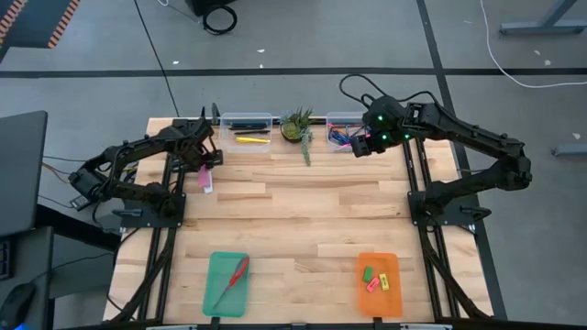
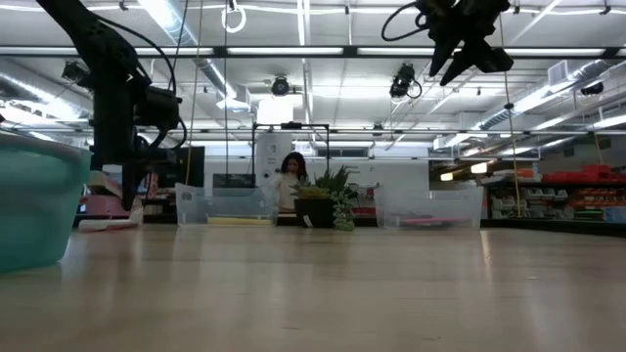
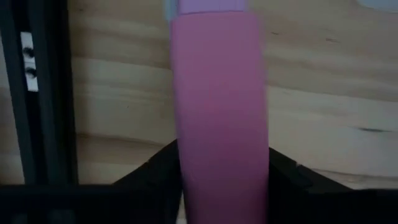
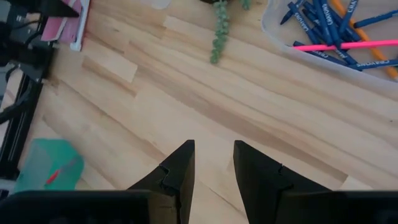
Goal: Sort crayons/erasers/pens/pencils in bins
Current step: Put the pink stapler into the green bin
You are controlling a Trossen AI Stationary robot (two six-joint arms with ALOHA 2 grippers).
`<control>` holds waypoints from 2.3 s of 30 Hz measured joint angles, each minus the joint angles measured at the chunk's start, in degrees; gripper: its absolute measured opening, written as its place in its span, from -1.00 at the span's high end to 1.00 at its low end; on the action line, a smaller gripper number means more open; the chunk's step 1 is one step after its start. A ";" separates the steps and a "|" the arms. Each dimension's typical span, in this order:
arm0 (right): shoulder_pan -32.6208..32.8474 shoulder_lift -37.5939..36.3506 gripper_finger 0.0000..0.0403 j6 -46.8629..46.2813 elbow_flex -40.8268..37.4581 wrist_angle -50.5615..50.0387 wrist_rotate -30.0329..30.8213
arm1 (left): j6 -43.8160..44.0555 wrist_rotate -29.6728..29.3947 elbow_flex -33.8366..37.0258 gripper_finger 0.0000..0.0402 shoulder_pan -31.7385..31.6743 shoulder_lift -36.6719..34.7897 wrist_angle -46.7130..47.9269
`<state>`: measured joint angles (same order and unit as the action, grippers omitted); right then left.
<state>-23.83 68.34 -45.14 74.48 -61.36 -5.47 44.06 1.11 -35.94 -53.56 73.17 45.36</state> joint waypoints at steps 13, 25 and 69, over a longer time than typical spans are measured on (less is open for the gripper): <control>0.90 0.00 0.42 -2.91 0.00 0.02 1.20 | -4.65 3.67 -4.34 0.29 4.81 -1.20 7.92; 1.90 -0.02 0.42 7.60 0.00 0.26 -0.38 | 15.22 2.89 -24.66 0.28 27.82 -14.77 25.99; 5.04 -0.02 0.42 27.84 0.00 -3.69 -2.68 | 85.38 -2.49 -45.73 0.26 100.61 25.68 19.98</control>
<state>-18.79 68.31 -17.31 74.48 -65.06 -8.15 129.44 -1.38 -81.68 47.05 98.84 65.34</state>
